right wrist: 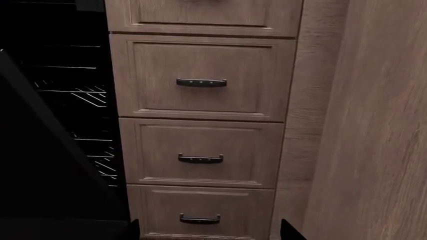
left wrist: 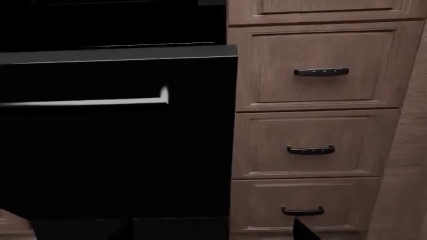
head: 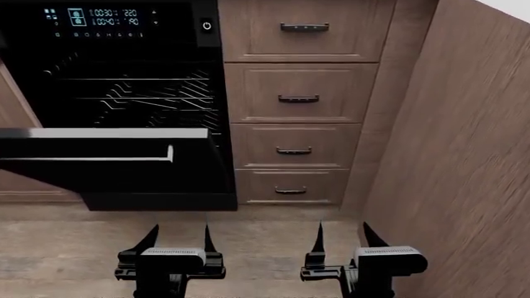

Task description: Close the dishwasher door

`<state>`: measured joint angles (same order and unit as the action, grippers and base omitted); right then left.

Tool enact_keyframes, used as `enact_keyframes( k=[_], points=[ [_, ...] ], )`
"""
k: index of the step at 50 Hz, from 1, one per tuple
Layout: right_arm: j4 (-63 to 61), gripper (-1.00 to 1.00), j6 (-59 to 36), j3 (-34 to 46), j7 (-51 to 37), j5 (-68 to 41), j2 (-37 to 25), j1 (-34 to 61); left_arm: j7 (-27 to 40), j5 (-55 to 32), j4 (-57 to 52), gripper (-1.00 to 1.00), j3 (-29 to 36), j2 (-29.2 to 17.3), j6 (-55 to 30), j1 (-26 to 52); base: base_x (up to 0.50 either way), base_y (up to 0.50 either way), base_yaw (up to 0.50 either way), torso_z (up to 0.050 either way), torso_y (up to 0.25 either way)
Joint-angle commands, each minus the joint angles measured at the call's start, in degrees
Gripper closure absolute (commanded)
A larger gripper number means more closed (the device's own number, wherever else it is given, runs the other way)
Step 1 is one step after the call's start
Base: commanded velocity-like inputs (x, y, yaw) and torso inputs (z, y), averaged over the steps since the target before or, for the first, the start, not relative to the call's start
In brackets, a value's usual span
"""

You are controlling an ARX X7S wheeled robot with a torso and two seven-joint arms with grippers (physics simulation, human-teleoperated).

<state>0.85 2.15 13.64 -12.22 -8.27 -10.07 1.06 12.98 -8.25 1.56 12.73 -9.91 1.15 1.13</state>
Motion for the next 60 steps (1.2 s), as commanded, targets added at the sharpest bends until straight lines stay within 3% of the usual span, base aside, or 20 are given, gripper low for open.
enact_keyframes(
  k=[1,60],
  points=[
    [0.00,-1.00,0.01,0.44,-0.39,-0.16,-0.28,0.07,0.36,-0.26,0.03,-1.00,0.40,-0.27,0.04,0.06,0.00,0.00,0.00,-0.050,0.000],
    [0.84,-1.00,1.08,2.20,-1.74,-1.28,-1.47,0.53,1.90,-1.51,0.64,-1.00,2.02,-1.46,0.51,0.56,0.00,0.00,0.00,-0.050,0.000]
  ],
)
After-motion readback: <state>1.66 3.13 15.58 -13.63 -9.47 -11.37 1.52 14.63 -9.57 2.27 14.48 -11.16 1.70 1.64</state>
